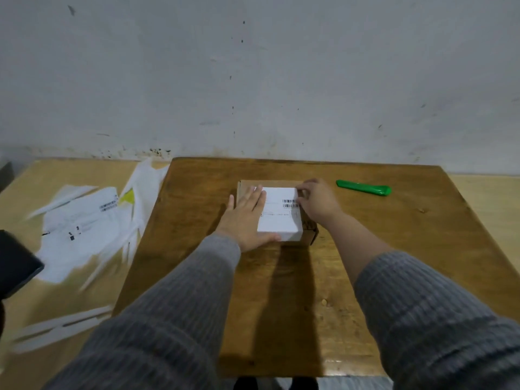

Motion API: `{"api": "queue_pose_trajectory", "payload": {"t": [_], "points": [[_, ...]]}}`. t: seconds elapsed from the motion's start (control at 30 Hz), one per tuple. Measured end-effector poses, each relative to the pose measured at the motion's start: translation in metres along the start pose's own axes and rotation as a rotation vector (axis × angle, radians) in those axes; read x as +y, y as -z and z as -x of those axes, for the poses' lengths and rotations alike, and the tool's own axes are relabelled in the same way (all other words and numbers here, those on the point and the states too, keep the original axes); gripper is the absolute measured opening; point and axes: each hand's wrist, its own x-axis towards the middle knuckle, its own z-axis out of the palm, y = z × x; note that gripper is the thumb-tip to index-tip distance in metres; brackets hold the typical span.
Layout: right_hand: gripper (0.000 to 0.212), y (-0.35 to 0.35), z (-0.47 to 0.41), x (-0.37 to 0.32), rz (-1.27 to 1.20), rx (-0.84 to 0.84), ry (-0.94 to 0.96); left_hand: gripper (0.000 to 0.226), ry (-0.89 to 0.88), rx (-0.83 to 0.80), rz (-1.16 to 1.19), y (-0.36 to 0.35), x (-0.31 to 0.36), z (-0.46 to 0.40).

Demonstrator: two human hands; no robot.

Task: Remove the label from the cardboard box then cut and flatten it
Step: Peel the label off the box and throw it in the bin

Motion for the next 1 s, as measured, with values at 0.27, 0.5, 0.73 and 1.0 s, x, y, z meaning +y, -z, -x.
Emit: {"api": "queue_pose_trajectory", "payload": {"t": [0.27,0.5,0.73,1.0], "points": [[0.022,-0.005,-0.036,0.000,-0.058,0.131,-0.045,0.106,-0.011,0.133,-0.055,-0.007,-0.003,-0.028],[0.016,-0.018,-0.039,0.005,-0.099,0.257,-0.055,0.106,-0.004,0.151,-0.088,-0.007,-0.003,-0.030],[0.023,-0.020,-0.045,0.002,-0.008,0.243,-0.045,0.106,-0.002,0.165,-0.102,-0.008,-0.002,-0.028],[0.009,-0.023,-0.035,0.007,-0.156,0.232,-0.030,0.105,0.001,0.177,-0.072,-0.008,-0.001,-0.026]]}}
